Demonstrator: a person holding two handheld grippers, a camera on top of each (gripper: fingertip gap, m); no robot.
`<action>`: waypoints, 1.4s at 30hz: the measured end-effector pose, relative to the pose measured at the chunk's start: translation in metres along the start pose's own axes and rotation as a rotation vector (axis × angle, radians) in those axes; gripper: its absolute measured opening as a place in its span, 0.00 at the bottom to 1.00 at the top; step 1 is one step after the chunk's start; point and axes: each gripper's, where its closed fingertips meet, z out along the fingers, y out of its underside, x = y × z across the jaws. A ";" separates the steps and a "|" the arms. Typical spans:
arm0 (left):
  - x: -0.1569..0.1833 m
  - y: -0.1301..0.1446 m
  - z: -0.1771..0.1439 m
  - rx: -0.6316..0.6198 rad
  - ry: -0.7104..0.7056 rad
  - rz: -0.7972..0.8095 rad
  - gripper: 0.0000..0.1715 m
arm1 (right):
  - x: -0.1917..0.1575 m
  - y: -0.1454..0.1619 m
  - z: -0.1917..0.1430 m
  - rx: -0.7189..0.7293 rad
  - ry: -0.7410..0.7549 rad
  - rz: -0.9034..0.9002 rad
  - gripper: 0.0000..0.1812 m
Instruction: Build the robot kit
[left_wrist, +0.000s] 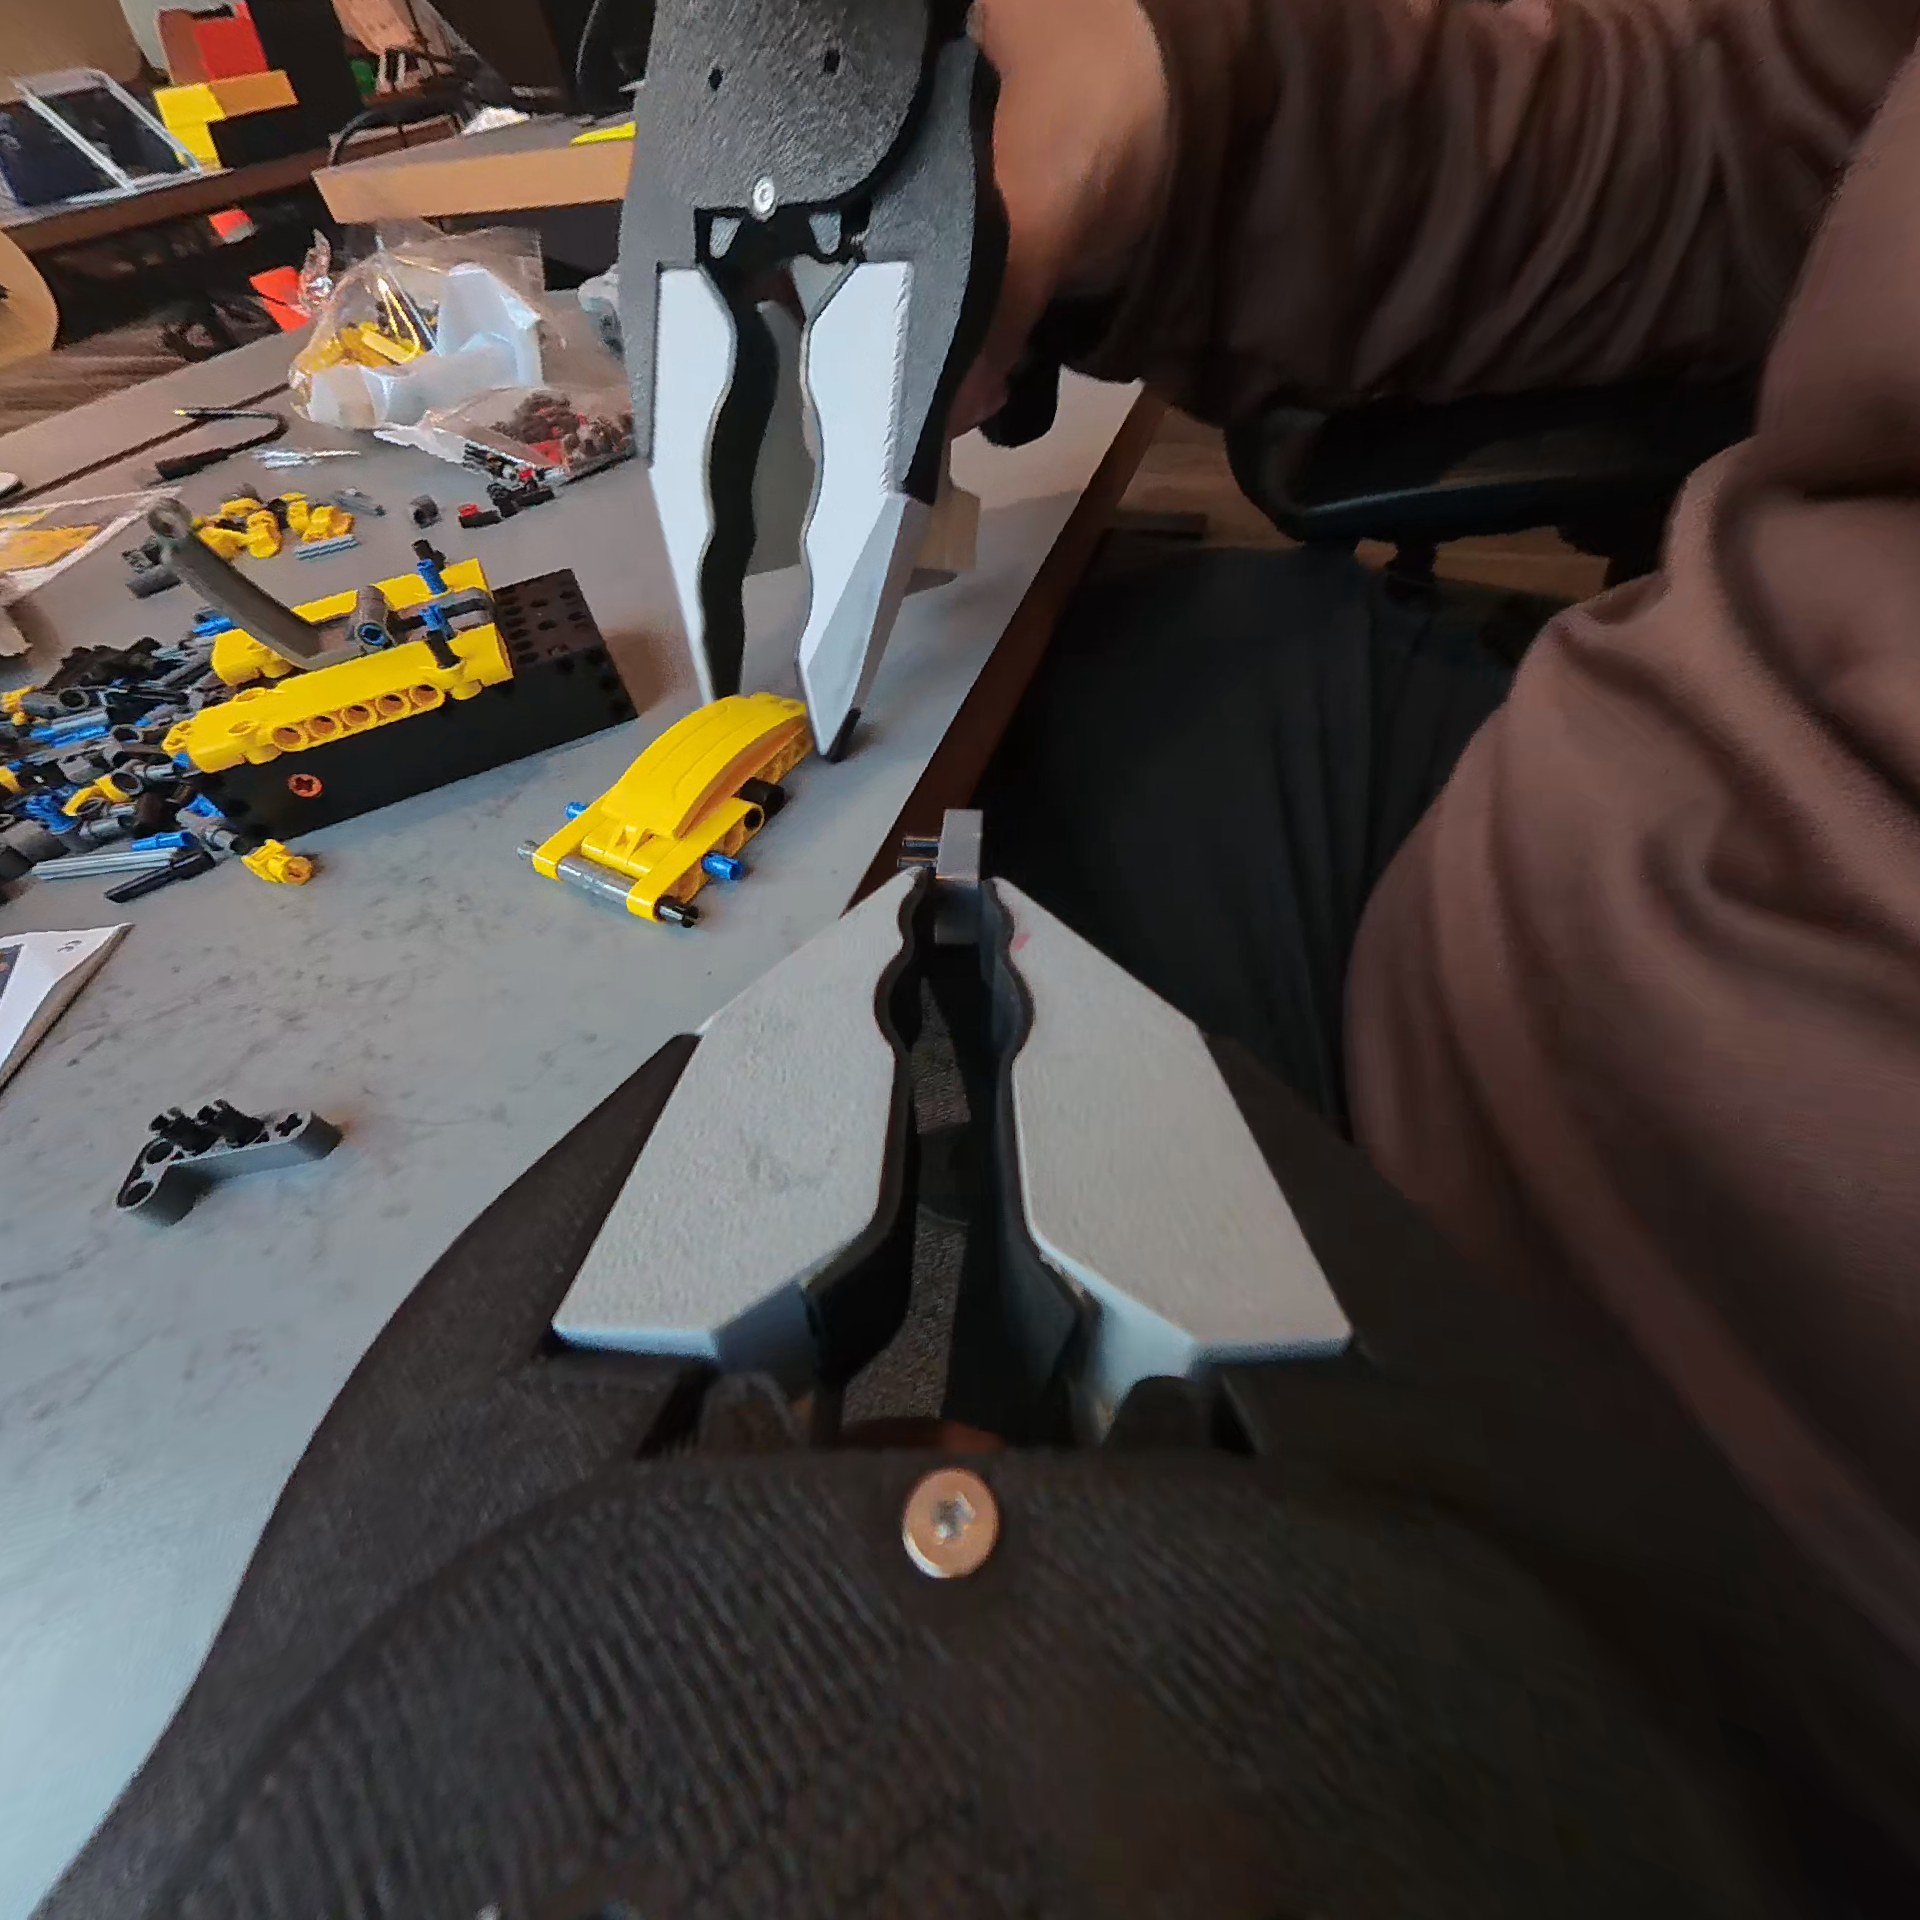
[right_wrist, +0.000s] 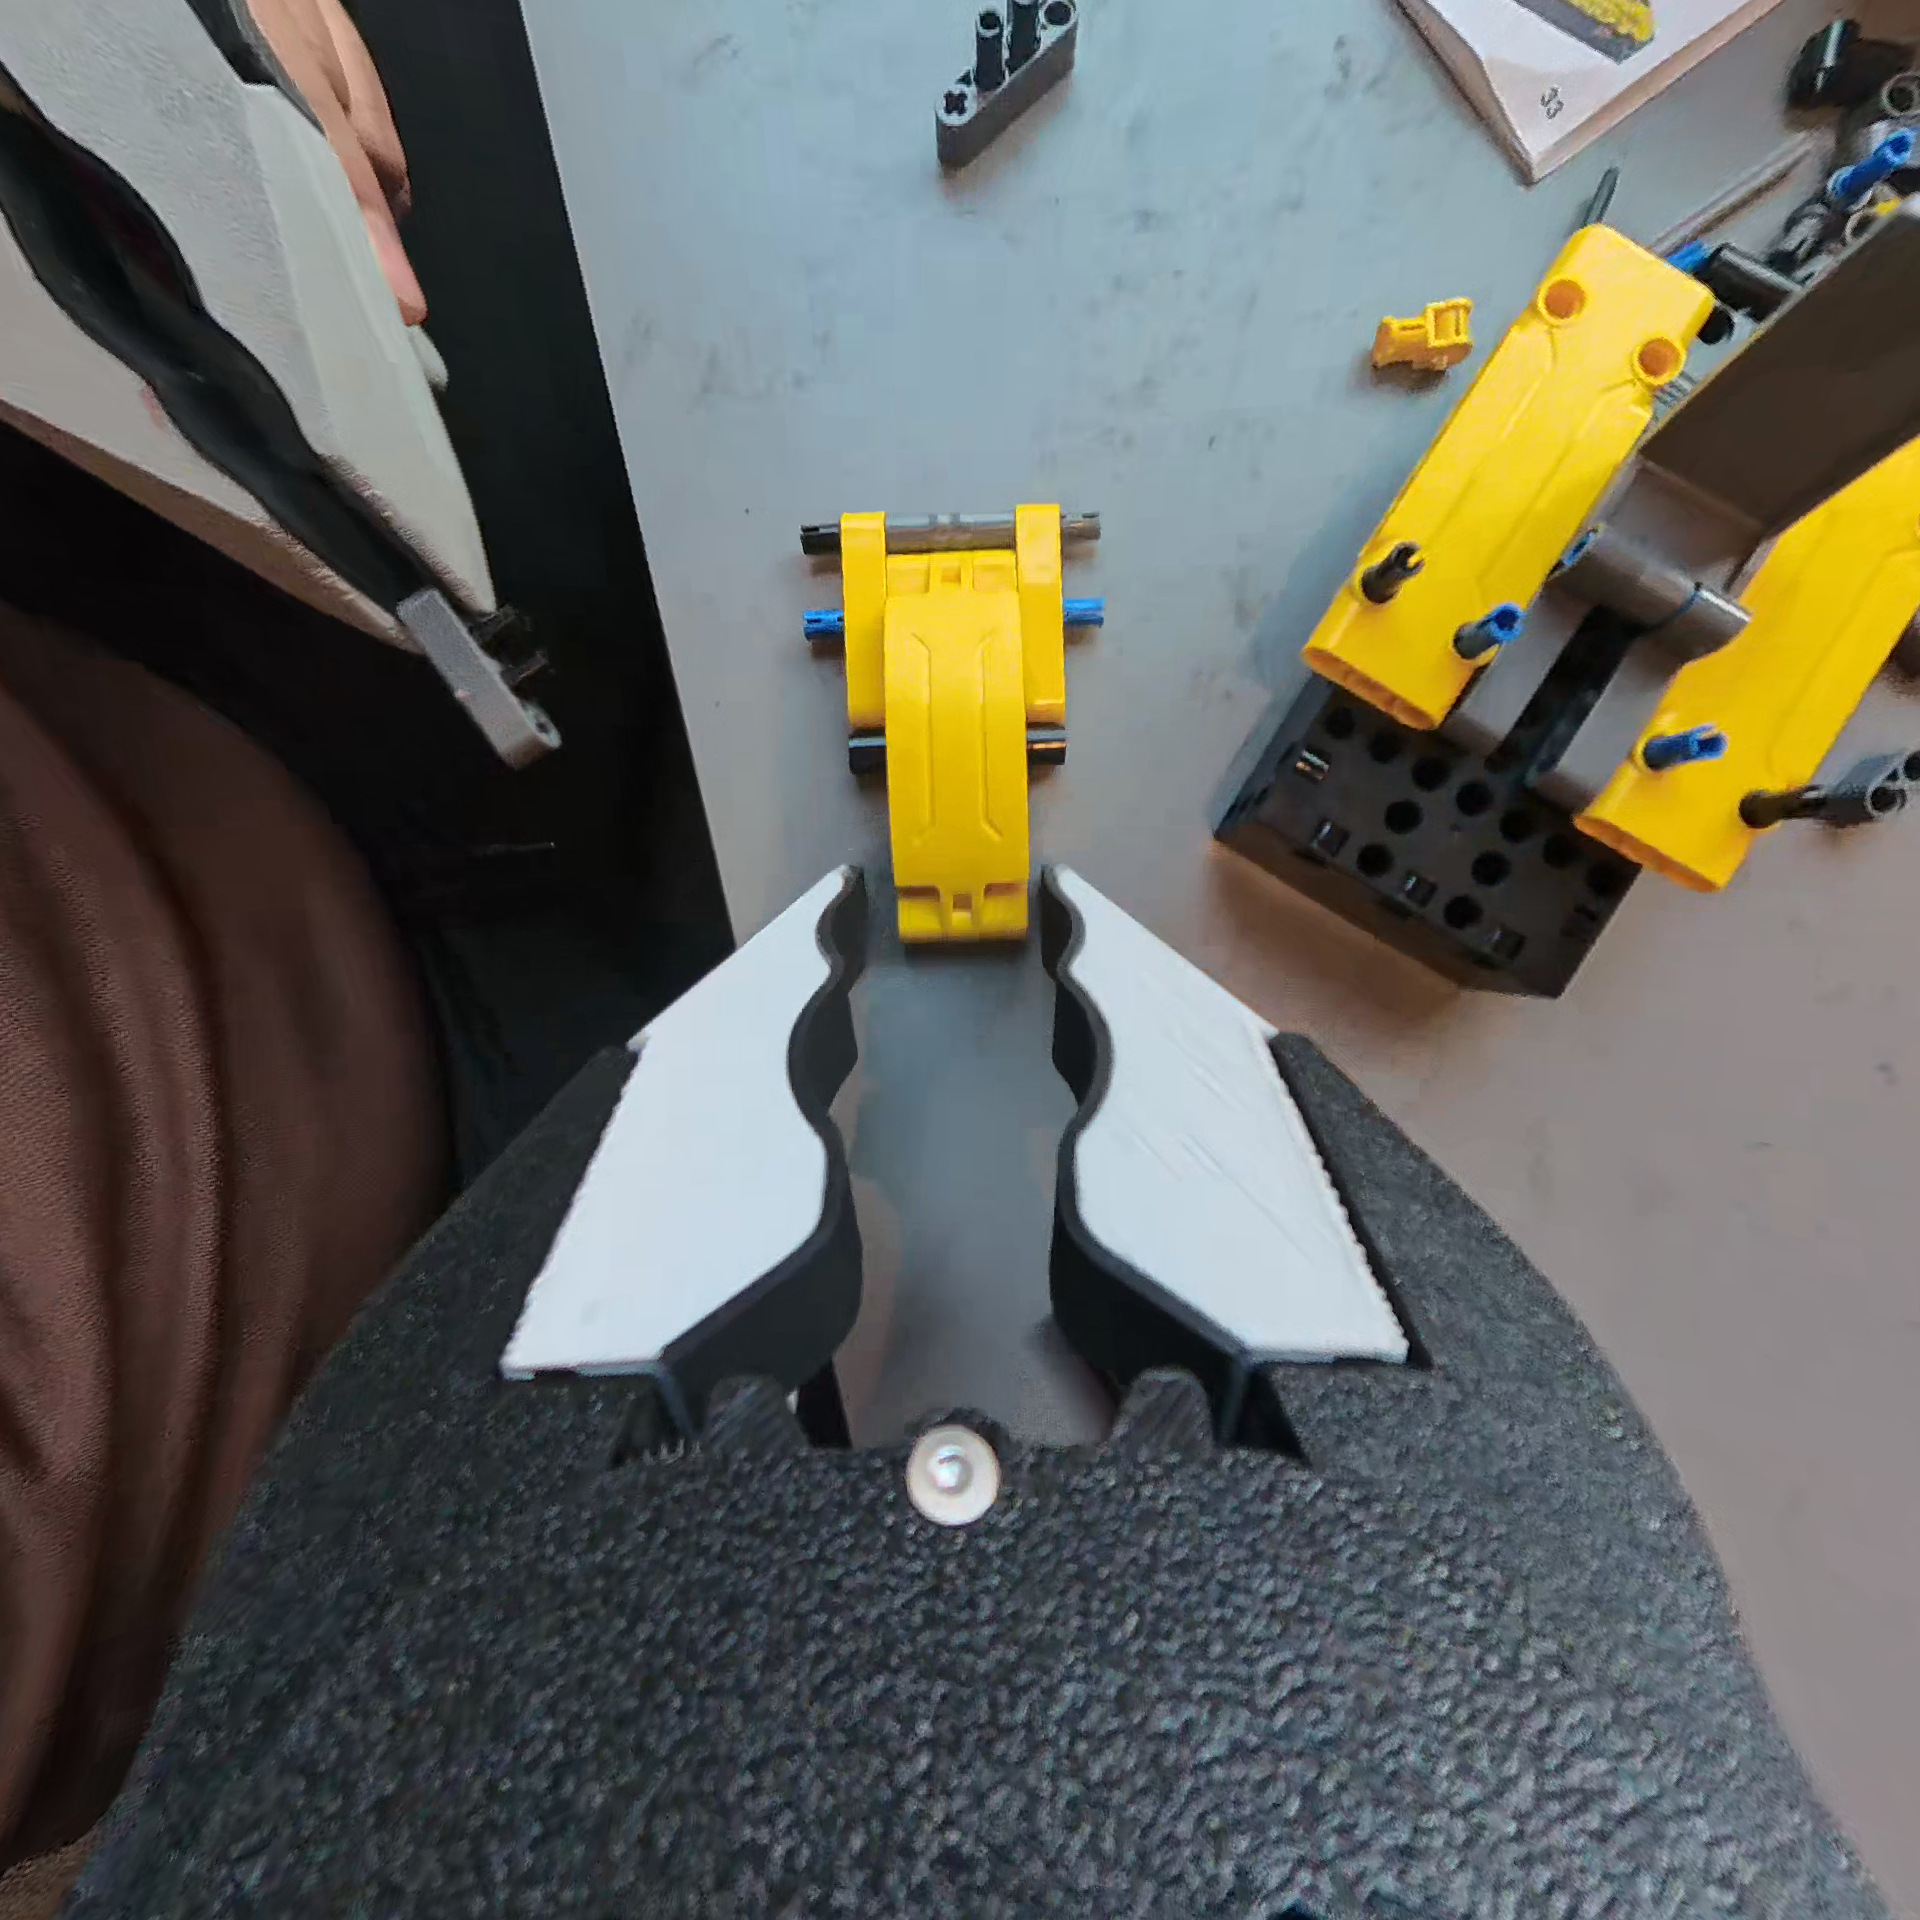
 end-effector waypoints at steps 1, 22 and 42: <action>-0.002 0.002 0.001 -0.013 -0.019 0.018 0.03 | -0.002 0.002 -0.001 -0.001 -0.005 0.009 0.19; -0.047 0.003 -0.040 -0.064 -0.390 0.027 0.03 | -0.025 -0.051 -0.004 0.245 -0.039 -0.392 0.21; -0.022 0.003 -0.069 0.067 -0.232 -0.278 0.03 | -0.042 -0.075 0.038 -0.016 -0.209 -0.690 0.15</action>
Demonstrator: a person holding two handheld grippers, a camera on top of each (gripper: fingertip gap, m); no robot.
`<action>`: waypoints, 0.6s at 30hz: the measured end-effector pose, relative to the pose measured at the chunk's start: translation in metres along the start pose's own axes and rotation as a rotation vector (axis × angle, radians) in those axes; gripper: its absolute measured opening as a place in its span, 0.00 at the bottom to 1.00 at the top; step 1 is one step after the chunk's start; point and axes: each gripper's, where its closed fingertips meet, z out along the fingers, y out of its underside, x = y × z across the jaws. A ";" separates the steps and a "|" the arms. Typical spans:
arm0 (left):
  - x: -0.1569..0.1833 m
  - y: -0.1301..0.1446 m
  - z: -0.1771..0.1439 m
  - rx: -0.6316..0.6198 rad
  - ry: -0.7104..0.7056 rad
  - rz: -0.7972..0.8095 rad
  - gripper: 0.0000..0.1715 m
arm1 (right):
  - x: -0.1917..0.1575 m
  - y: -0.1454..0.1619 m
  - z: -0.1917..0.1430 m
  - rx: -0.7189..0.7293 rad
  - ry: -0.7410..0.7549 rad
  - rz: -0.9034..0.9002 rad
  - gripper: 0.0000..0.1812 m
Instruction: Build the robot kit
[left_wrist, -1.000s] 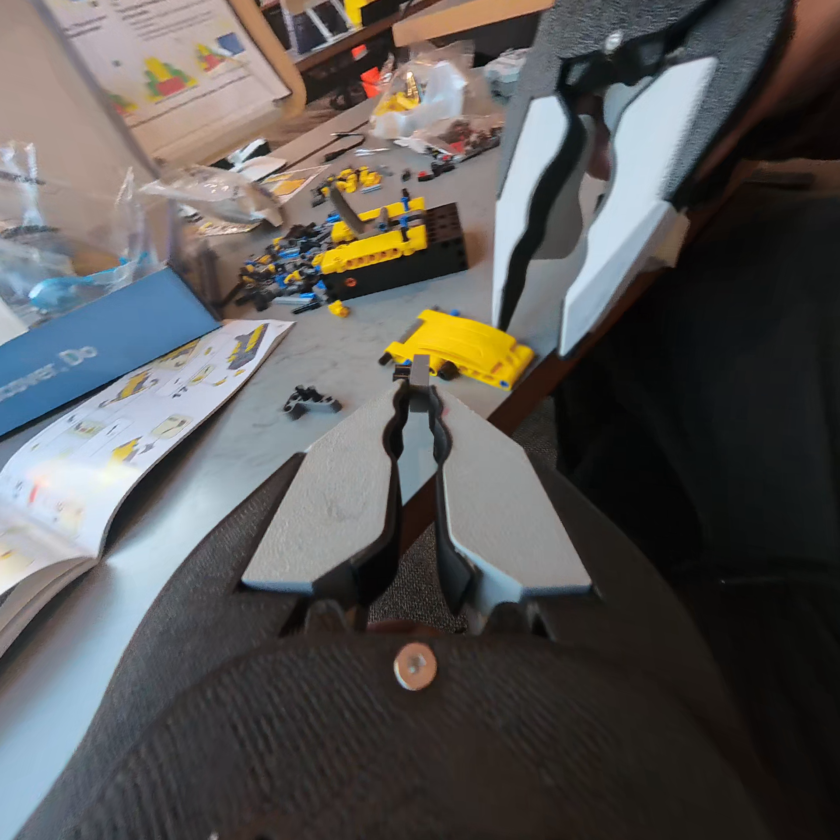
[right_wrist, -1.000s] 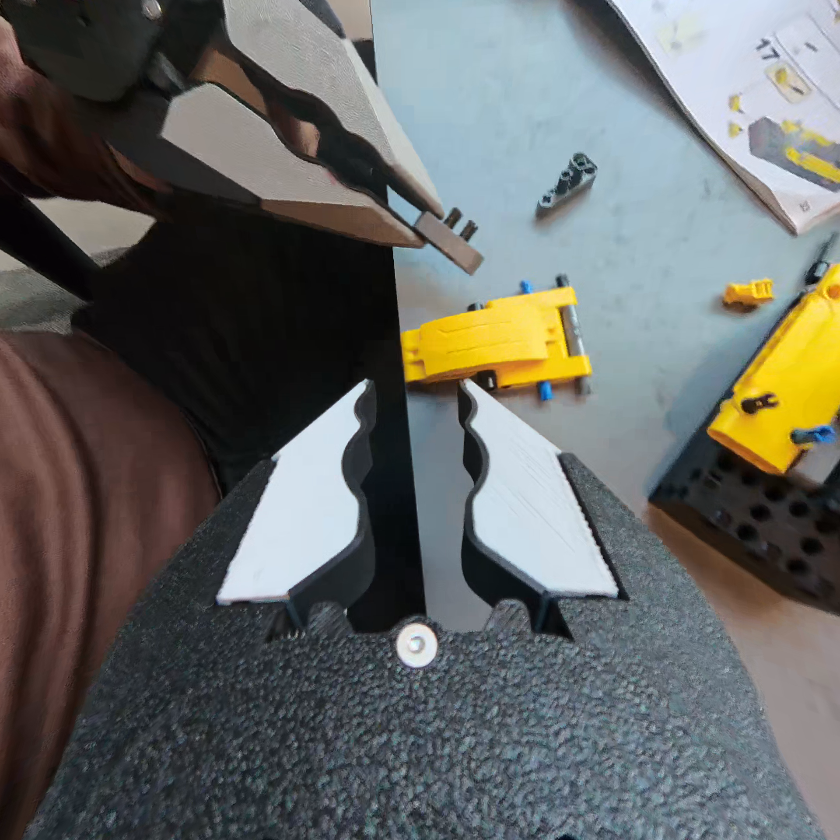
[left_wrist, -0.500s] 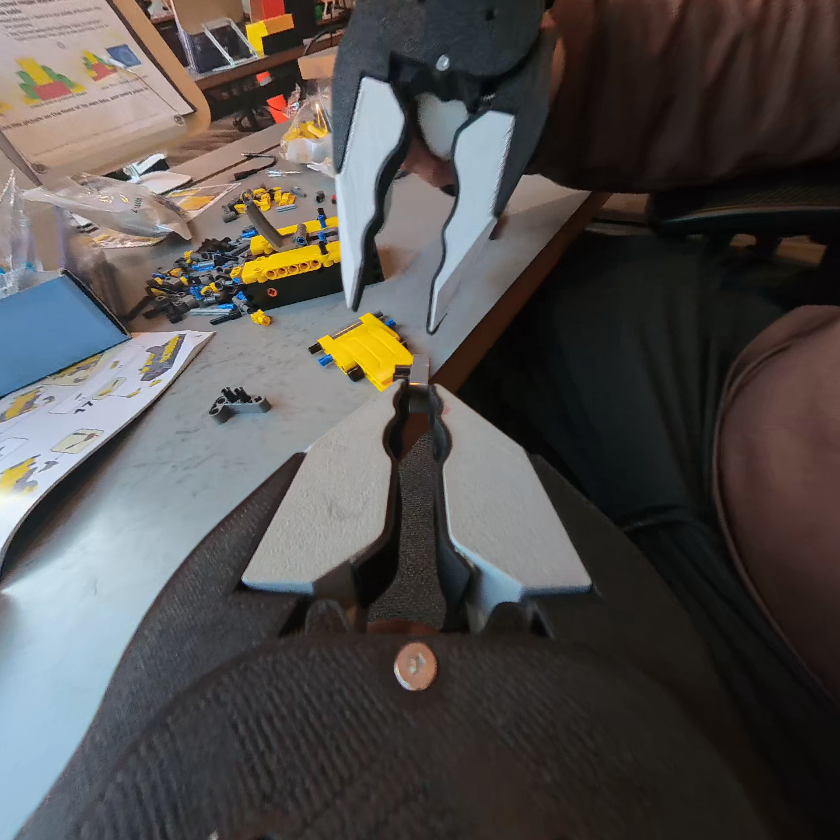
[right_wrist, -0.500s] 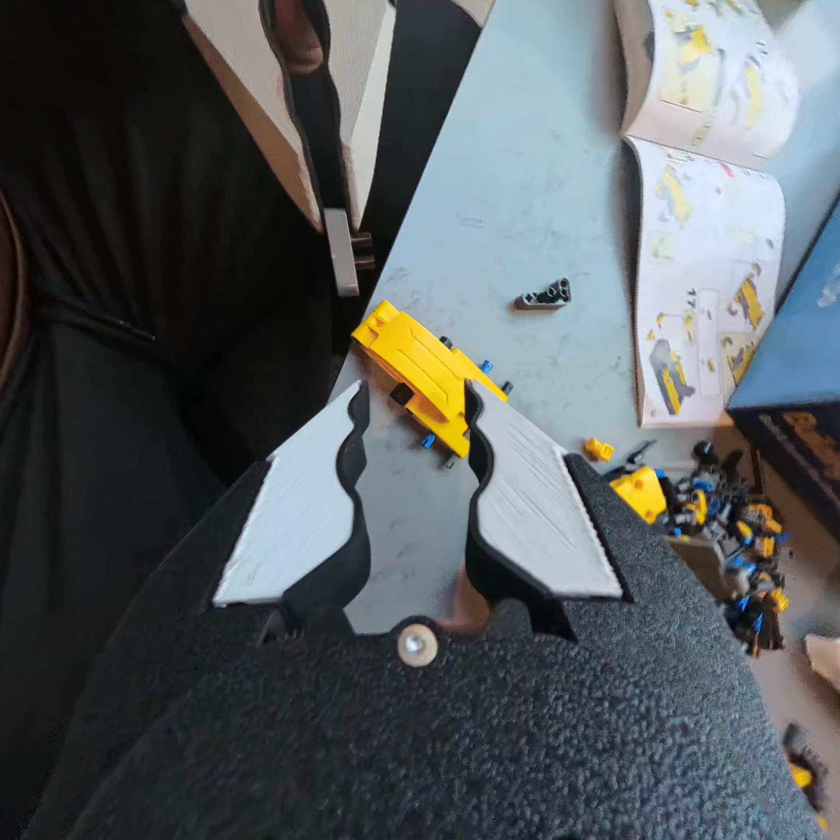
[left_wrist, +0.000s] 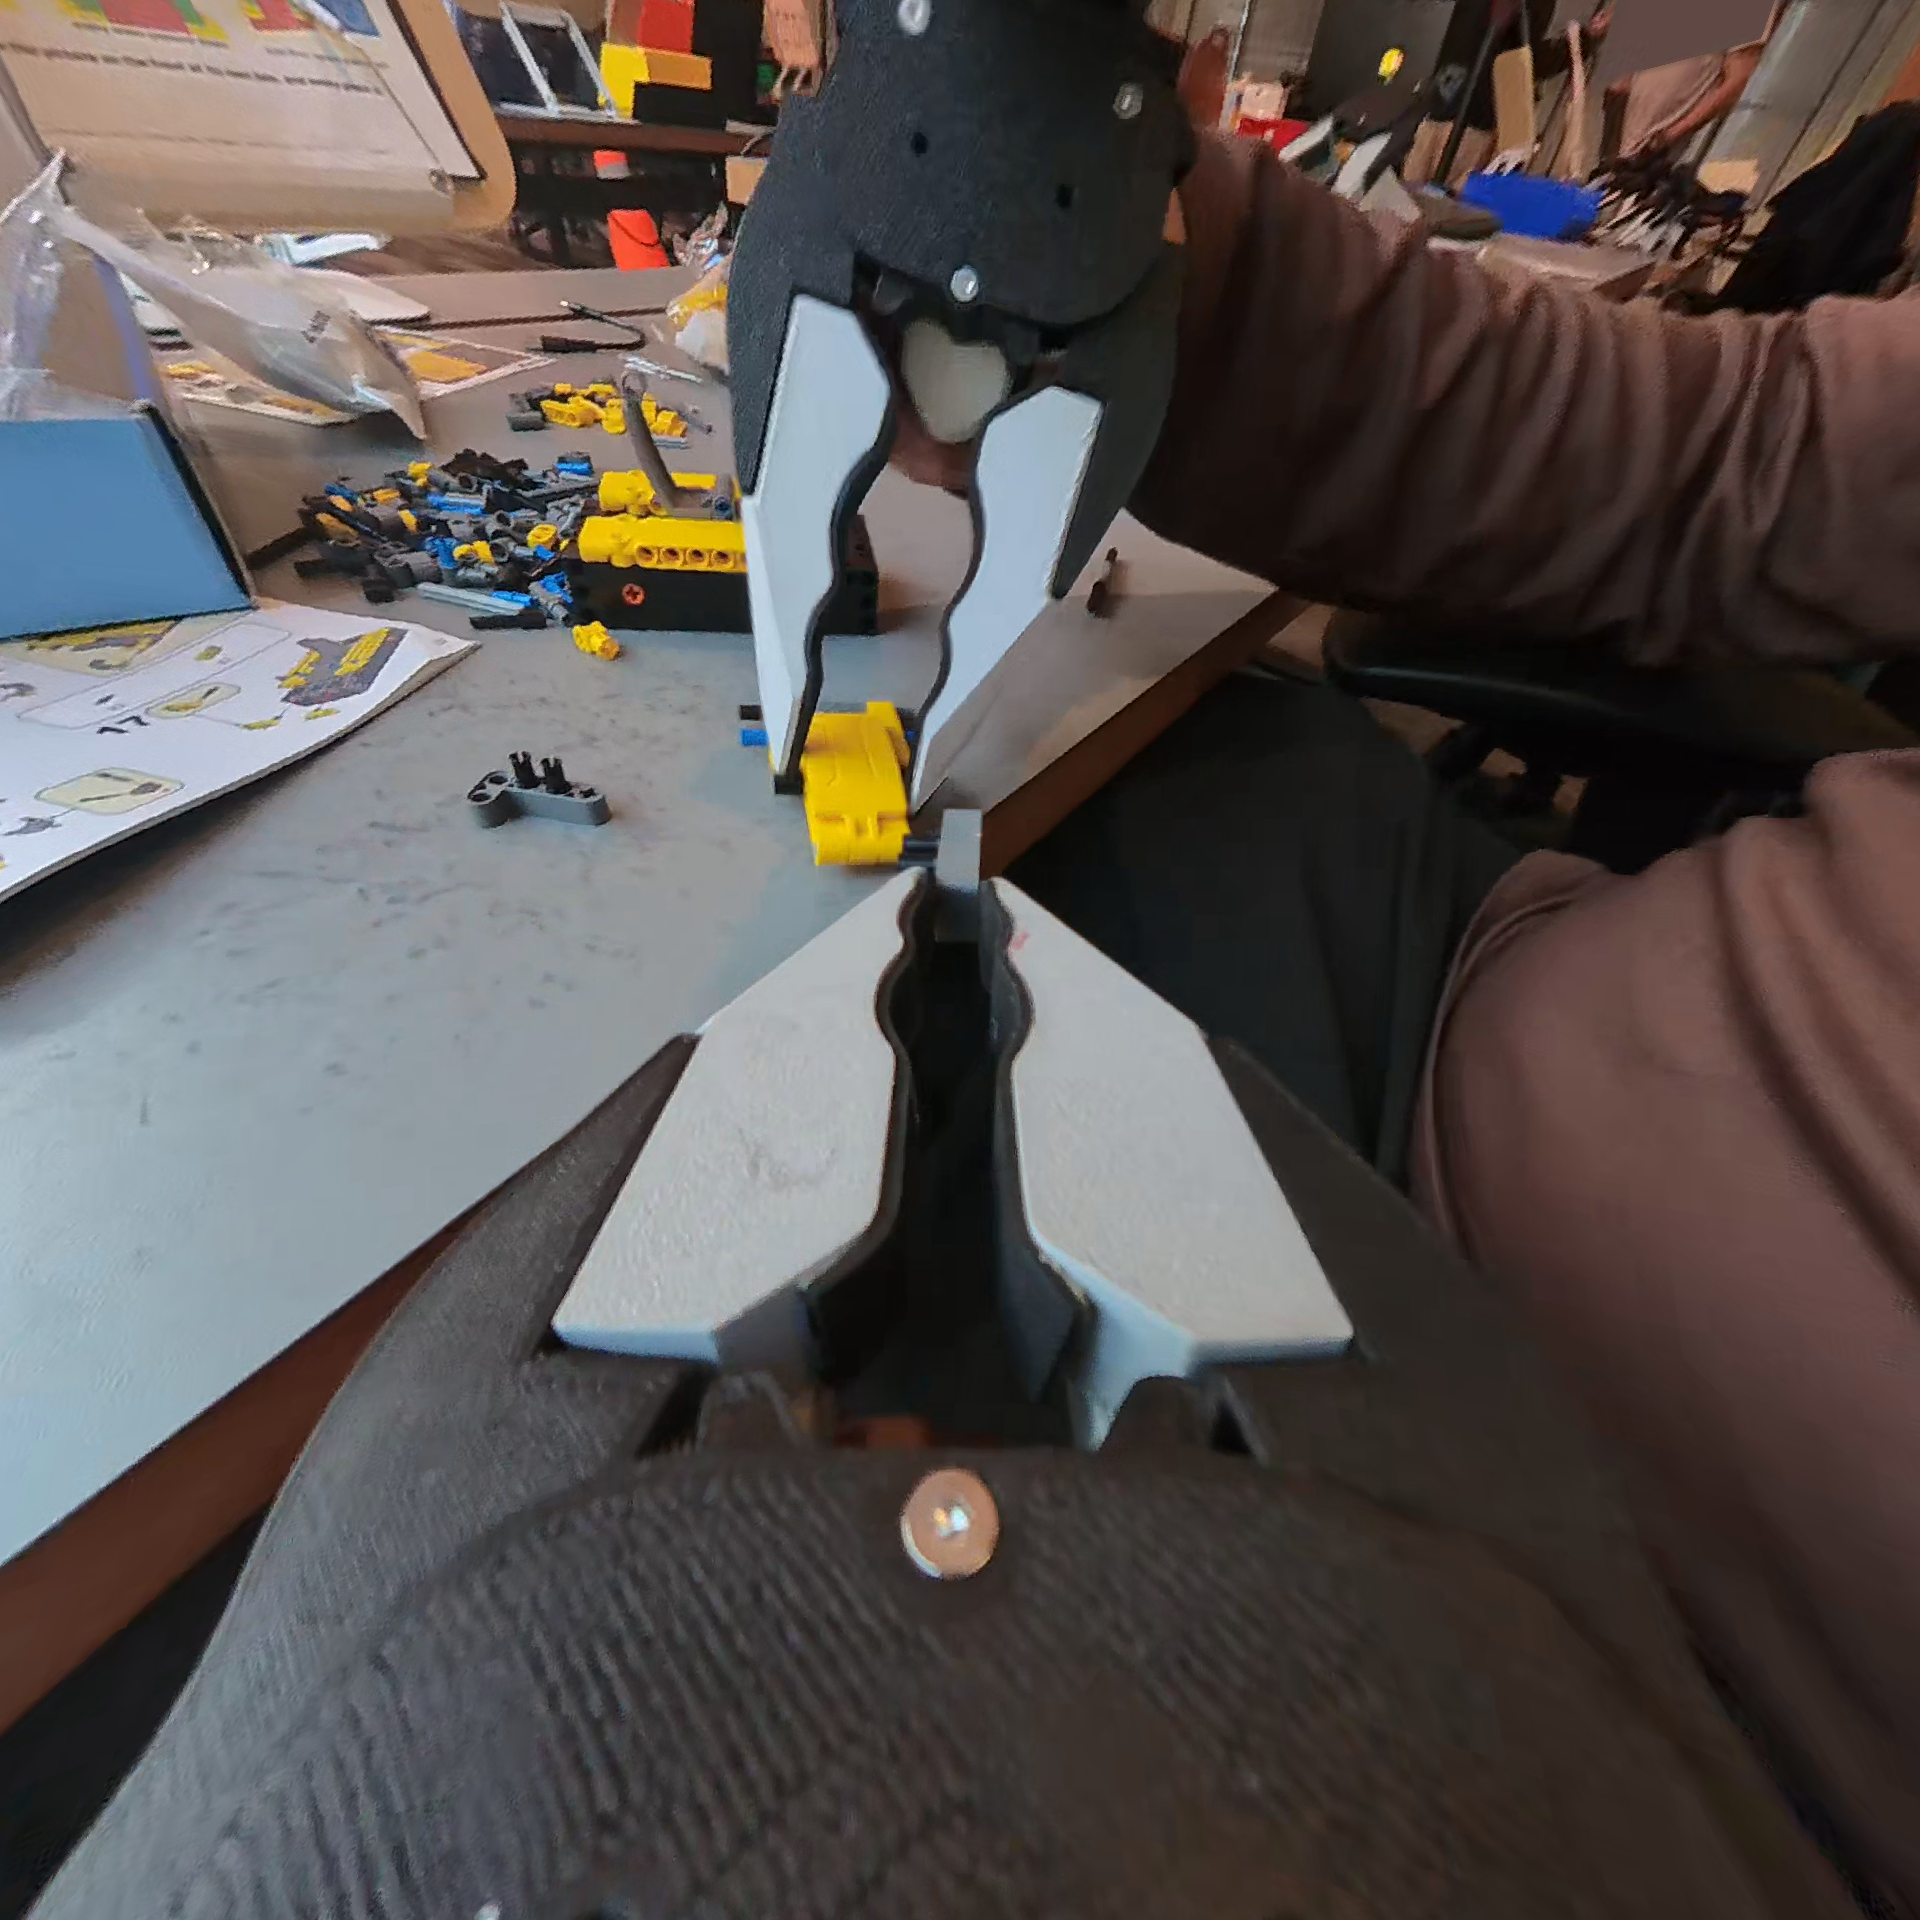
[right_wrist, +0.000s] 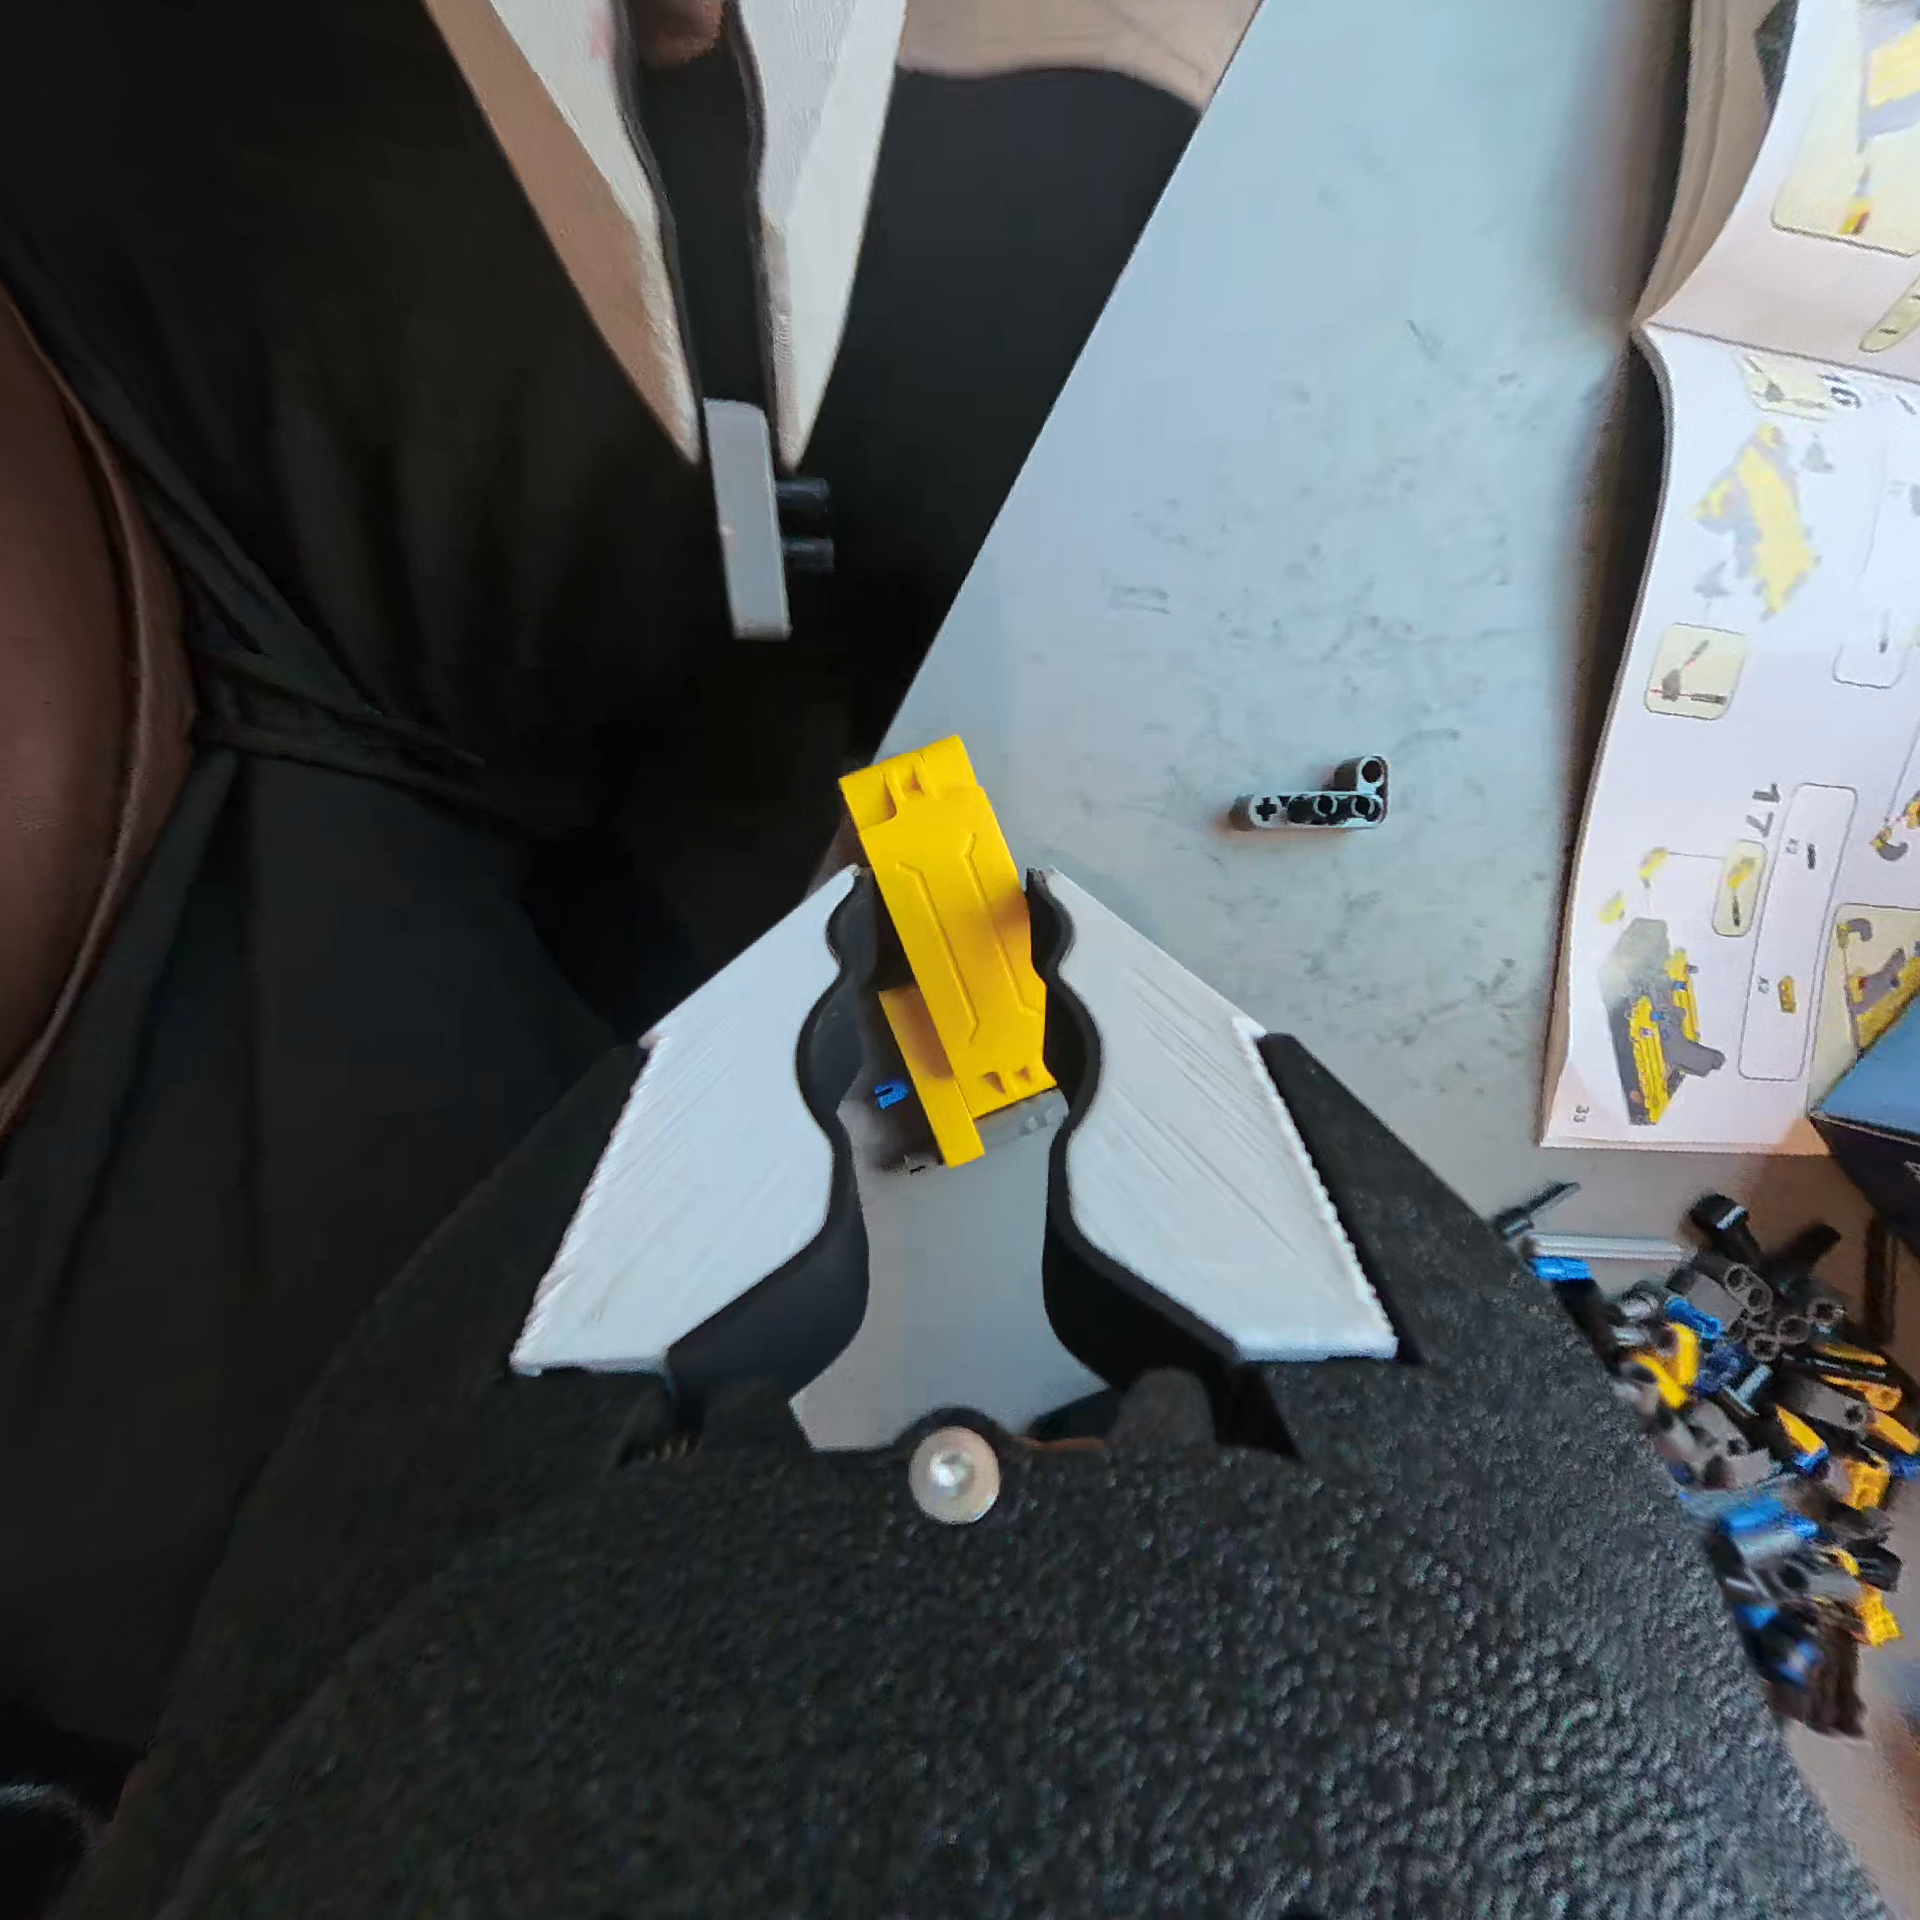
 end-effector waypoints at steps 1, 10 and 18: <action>-0.002 0.003 0.000 -0.016 -0.017 0.016 0.03 | -0.004 -0.001 -0.002 0.015 -0.016 0.011 0.15; 0.003 0.005 0.008 -0.033 -0.036 0.094 0.03 | 0.009 0.007 -0.040 0.043 0.112 0.043 0.14; 0.008 0.002 0.020 -0.036 -0.025 0.150 0.03 | 0.029 0.029 -0.126 0.111 0.324 0.061 0.14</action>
